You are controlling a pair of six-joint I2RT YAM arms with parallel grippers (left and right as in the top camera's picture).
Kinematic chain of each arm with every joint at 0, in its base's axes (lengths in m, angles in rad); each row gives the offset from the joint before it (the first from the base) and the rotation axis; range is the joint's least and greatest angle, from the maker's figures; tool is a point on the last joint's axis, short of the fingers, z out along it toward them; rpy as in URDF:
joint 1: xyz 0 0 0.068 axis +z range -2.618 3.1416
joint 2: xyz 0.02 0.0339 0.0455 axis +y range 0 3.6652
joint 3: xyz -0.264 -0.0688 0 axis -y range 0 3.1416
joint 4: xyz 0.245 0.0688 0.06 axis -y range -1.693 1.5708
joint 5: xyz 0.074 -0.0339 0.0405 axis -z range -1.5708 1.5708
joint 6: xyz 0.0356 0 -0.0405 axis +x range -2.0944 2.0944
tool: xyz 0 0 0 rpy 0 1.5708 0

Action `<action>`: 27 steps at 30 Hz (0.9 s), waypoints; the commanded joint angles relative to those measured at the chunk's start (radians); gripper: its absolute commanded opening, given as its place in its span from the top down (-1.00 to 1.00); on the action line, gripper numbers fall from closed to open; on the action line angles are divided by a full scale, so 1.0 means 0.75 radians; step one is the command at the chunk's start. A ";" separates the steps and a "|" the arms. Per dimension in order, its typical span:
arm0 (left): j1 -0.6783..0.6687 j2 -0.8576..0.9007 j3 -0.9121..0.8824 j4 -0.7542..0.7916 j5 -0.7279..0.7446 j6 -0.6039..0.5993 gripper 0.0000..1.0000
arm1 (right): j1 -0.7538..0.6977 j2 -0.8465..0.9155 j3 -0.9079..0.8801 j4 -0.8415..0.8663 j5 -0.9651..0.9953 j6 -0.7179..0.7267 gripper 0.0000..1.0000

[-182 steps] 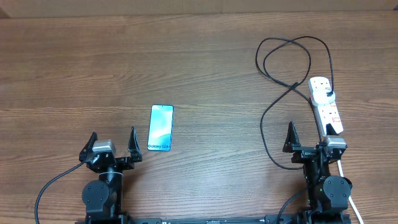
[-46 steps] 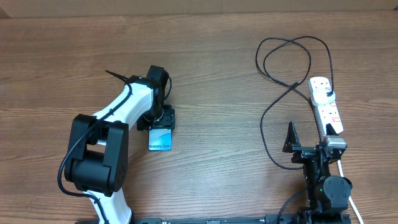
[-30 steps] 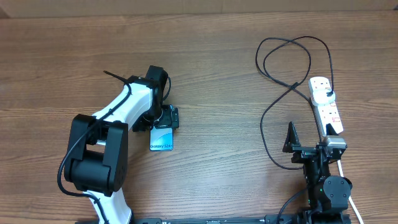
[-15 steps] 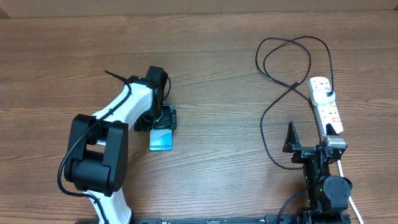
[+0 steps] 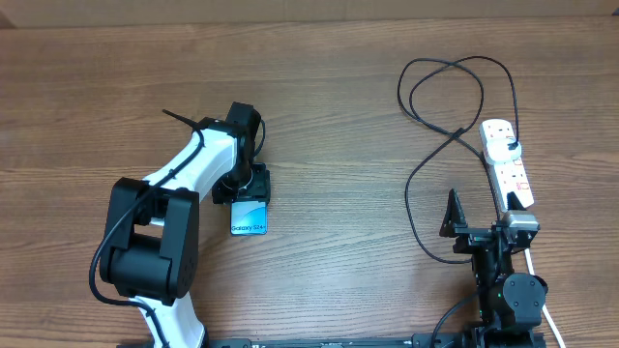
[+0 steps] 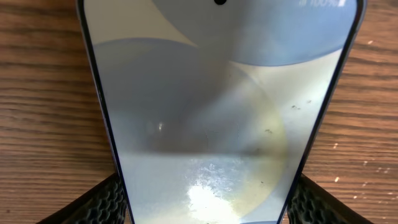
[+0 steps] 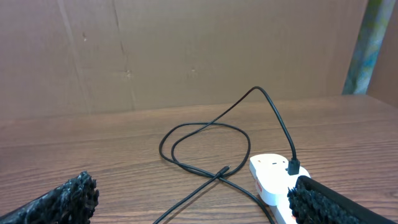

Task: Plug charger to phone and switch on socket
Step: 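Close the left gripper on the phone's long edges, then lift the phone with the left gripper and tilt it upright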

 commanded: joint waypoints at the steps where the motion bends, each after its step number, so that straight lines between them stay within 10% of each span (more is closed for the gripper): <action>1: -0.008 0.032 -0.011 0.006 0.206 0.062 -0.23 | -0.003 -0.013 -0.014 0.006 0.003 -0.006 -1.00; 27: 0.012 0.032 0.017 0.056 0.854 0.303 -0.15 | -0.003 -0.013 -0.014 0.006 0.003 -0.005 -1.00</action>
